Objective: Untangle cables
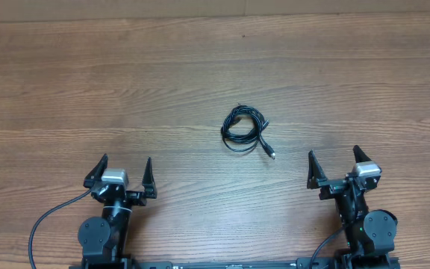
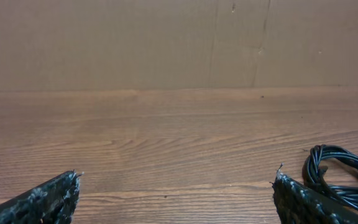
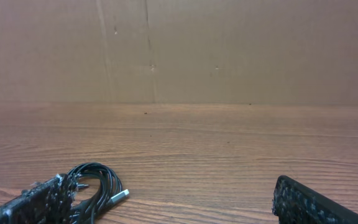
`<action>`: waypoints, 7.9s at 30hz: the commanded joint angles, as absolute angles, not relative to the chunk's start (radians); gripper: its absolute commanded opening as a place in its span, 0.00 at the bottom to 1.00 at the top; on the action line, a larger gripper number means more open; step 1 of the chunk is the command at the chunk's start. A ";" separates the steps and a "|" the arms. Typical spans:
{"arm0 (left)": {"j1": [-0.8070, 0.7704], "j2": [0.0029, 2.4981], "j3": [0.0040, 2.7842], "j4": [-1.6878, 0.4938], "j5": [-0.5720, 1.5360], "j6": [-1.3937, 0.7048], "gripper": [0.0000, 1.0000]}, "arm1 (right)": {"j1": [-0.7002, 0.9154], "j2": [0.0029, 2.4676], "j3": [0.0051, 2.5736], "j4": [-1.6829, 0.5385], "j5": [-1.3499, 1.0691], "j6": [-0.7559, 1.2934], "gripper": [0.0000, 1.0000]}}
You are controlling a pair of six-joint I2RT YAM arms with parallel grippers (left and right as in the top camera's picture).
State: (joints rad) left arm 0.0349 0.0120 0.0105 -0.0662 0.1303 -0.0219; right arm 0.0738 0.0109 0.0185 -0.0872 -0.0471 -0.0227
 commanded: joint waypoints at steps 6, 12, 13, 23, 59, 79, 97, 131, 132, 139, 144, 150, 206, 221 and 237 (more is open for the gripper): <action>0.042 0.004 0.004 -0.067 0.123 -0.002 0.99 | 0.075 0.003 0.008 -0.081 -0.046 -0.024 1.00; 0.042 0.004 0.005 -0.067 0.123 -0.002 0.99 | 0.075 0.003 0.008 -0.081 -0.046 -0.024 1.00; 0.042 0.004 0.005 -0.067 0.123 -0.002 1.00 | 0.075 0.003 0.008 -0.081 -0.046 -0.024 1.00; 0.042 0.004 0.005 -0.067 0.123 -0.002 1.00 | 0.075 0.003 0.008 -0.081 -0.046 -0.024 1.00; 0.042 0.005 0.005 -0.067 0.116 0.020 1.00 | 0.075 0.003 0.008 -0.081 -0.046 -0.024 1.00; 0.041 0.155 0.312 -0.204 0.124 -0.057 1.00 | 0.075 0.003 0.008 -0.081 -0.046 -0.024 1.00; -0.071 1.105 1.217 -0.793 0.417 -0.028 1.00 | 0.075 0.003 0.008 -0.081 -0.046 -0.024 1.00; -0.439 1.974 1.273 -0.159 0.368 0.255 0.72 | 0.075 0.003 0.008 -0.081 -0.046 -0.024 1.00; -0.442 1.988 1.273 -0.141 0.362 0.255 0.70 | 0.075 0.003 0.008 -0.081 -0.046 -0.024 1.00; -0.464 2.063 1.273 -0.098 0.313 0.255 0.66 | 0.075 0.003 0.008 -0.081 -0.046 -0.024 1.00; -0.472 2.069 1.273 -0.101 0.310 0.255 0.52 | 0.075 0.003 0.008 -0.081 -0.046 -0.024 1.00; -0.472 2.073 1.272 -0.109 0.247 0.255 0.36 | 0.075 0.003 0.008 -0.081 -0.046 -0.024 1.00; -0.418 1.922 1.212 -0.527 -0.076 0.128 0.45 | 0.075 0.003 0.008 -0.081 -0.046 -0.024 1.00; -0.387 1.974 1.255 -0.556 -0.034 0.047 0.04 | 0.075 0.003 0.008 -0.081 -0.046 -0.024 1.00; -0.380 1.669 1.294 -0.765 -0.021 -0.188 0.04 | 0.075 0.003 0.008 -0.081 -0.046 -0.024 1.00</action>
State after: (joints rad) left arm -0.3817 1.7344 1.2671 -0.7490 -0.0402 -0.1371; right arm 0.0738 0.0101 0.0185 -0.0875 -0.0475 -0.0227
